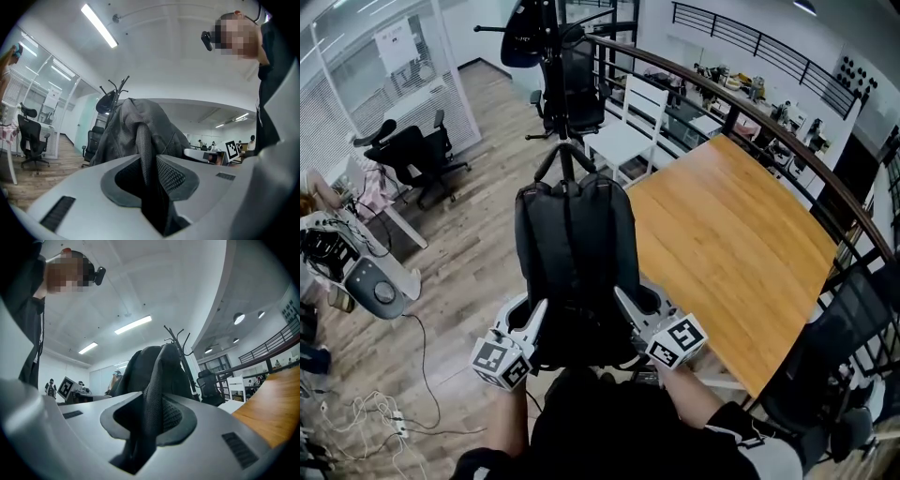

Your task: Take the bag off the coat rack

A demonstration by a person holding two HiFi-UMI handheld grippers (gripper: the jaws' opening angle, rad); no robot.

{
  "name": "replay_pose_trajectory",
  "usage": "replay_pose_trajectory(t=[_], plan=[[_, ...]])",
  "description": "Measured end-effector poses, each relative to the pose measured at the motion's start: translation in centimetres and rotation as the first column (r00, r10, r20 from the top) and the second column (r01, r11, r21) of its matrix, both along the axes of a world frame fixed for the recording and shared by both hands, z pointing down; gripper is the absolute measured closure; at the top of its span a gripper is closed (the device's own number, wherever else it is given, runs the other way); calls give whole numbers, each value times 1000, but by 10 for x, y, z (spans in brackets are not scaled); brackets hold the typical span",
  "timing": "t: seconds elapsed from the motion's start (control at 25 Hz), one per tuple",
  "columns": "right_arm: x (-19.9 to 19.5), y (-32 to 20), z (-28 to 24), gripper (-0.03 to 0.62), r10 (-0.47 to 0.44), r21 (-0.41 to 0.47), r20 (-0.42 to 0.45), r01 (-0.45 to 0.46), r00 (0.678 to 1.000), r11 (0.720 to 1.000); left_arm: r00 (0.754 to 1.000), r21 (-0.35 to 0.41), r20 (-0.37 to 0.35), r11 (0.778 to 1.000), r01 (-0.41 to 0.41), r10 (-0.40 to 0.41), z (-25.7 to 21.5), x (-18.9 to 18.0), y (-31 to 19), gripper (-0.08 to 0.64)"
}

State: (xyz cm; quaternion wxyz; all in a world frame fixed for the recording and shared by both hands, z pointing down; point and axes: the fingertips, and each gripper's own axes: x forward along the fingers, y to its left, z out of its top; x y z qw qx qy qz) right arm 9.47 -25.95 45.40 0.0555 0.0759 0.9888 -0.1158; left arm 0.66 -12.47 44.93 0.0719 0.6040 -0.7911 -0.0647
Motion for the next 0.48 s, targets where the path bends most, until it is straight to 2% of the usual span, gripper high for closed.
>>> replay_pose_trajectory(t=[0.12, 0.48], plan=[[14, 13, 4, 489, 6, -11, -13, -6, 1000, 1000, 1000, -9, -10, 1000, -14, 14, 4, 14, 12, 456], [29, 31, -6, 491, 31, -22, -40, -32, 999, 999, 998, -1, -20, 998, -64, 64, -3, 24, 26, 456]])
